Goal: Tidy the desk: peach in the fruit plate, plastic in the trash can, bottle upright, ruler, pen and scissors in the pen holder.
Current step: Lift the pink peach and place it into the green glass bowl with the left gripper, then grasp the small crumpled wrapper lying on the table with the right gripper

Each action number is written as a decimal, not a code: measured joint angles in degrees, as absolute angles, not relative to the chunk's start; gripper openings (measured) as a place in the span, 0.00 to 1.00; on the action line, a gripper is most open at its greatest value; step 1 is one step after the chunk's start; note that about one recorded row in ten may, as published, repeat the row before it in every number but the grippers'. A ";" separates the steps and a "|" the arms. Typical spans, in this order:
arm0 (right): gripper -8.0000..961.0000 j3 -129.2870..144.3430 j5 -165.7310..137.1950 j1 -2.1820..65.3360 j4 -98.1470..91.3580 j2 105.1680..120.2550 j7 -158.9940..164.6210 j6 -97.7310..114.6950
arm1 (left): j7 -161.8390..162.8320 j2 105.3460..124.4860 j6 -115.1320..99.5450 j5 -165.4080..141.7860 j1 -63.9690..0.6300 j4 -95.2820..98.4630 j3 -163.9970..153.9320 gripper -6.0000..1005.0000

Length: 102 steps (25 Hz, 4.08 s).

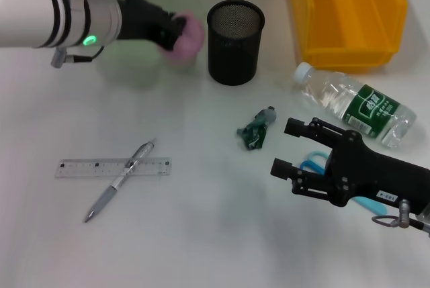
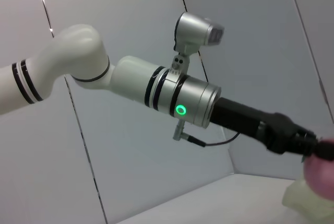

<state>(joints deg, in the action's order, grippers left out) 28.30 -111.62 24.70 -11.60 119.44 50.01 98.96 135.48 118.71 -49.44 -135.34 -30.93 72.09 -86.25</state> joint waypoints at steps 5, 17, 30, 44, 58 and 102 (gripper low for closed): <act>0.86 28.30 -111.62 24.82 -11.60 119.45 50.01 98.95 | 135.26 118.78 -41.34 -132.98 -30.80 70.06 -86.04 0.06; 0.86 27.76 -111.62 24.93 -11.11 119.43 50.01 98.96 | 136.15 118.96 -26.06 -130.83 -33.16 59.41 -85.93 0.10; 0.86 27.77 -111.62 25.05 -11.07 119.35 50.02 98.97 | 136.08 118.77 -25.18 -126.72 -33.06 57.80 -85.75 0.17; 0.86 27.83 -111.62 24.17 -11.07 119.39 50.01 99.16 | 127.79 118.38 -42.84 -112.15 -33.16 57.50 -76.08 0.67; 0.86 28.09 -111.62 23.14 -11.08 119.39 50.01 99.91 | 83.82 117.94 -91.87 -85.71 -31.16 43.10 -56.42 0.67; 0.86 27.67 -111.79 18.70 -19.51 118.83 54.49 110.95 | 76.46 118.50 -99.79 -95.02 -25.49 40.20 -58.00 0.67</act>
<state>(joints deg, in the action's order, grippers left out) 27.67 -111.79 18.70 -19.51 118.83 54.49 110.95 76.46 118.50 -99.79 -95.02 -25.49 40.20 -58.00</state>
